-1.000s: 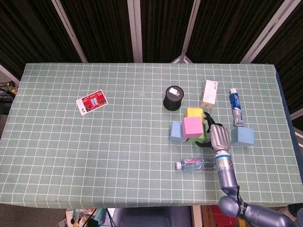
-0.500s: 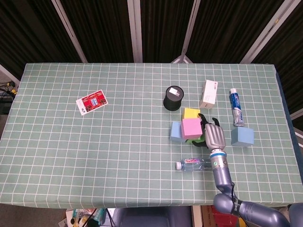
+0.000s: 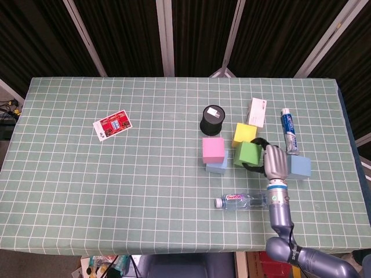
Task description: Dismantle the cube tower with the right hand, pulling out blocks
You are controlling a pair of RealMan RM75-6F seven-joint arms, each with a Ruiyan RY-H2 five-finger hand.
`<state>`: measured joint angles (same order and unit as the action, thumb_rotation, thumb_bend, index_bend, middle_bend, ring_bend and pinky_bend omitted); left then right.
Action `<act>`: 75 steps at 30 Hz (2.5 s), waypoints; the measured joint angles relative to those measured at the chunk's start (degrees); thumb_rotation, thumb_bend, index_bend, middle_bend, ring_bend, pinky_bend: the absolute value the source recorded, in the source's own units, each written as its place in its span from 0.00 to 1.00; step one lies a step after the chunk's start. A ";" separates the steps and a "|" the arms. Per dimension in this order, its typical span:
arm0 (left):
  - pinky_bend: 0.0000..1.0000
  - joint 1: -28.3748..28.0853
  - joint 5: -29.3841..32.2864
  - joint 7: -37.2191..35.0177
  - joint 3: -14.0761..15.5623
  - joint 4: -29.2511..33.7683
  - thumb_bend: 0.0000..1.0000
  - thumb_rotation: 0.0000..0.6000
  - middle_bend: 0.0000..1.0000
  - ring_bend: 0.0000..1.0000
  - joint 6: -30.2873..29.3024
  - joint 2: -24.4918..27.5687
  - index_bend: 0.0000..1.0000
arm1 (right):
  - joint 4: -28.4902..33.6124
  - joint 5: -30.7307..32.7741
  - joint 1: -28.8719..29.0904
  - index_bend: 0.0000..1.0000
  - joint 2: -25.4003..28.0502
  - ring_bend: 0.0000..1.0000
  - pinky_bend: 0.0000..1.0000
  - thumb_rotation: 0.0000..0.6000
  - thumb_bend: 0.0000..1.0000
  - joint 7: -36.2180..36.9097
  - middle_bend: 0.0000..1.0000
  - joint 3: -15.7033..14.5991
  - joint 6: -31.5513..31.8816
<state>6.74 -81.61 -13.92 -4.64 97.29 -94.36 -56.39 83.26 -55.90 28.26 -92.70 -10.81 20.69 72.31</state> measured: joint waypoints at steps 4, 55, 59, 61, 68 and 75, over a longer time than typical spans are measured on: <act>0.00 -0.03 -0.28 0.48 0.15 0.11 0.18 1.00 0.00 0.00 0.01 -0.11 0.14 | -1.11 1.58 -1.43 0.39 2.27 0.84 0.39 1.00 0.30 1.49 0.76 2.33 1.23; 0.00 -0.29 -0.16 1.19 0.35 0.60 0.18 1.00 0.00 0.00 0.44 -0.09 0.14 | 6.07 -7.52 -7.52 0.11 7.61 0.20 0.05 1.00 0.18 1.41 0.02 -5.17 -0.46; 0.00 -0.33 -0.12 1.01 0.37 0.56 0.18 1.00 0.00 0.00 0.67 0.00 0.14 | 9.06 -6.26 -7.14 0.06 9.46 0.15 0.03 1.00 0.18 -0.86 0.00 -5.43 -1.32; 0.00 -0.30 -0.32 0.93 0.45 0.54 0.18 1.00 0.00 0.00 0.58 0.04 0.14 | 9.68 -5.53 -7.18 0.05 10.15 0.14 0.02 1.00 0.18 -1.30 0.00 -5.25 -1.13; 0.00 -0.23 -0.09 0.69 0.35 0.46 0.18 1.00 0.00 0.00 0.53 0.05 0.14 | 11.46 -5.14 -9.27 0.05 14.33 0.14 0.02 1.00 0.17 0.06 0.00 -4.62 1.25; 0.00 -0.42 -0.46 1.46 0.51 0.59 0.18 1.00 0.00 0.00 0.70 -0.12 0.14 | 11.20 -10.06 -14.32 0.05 18.56 0.15 0.02 1.00 0.17 9.17 0.00 -7.13 4.31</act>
<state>6.32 -82.08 -12.47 -4.13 97.88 -93.66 -56.51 94.46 -65.96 13.94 -74.13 -1.64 13.56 76.63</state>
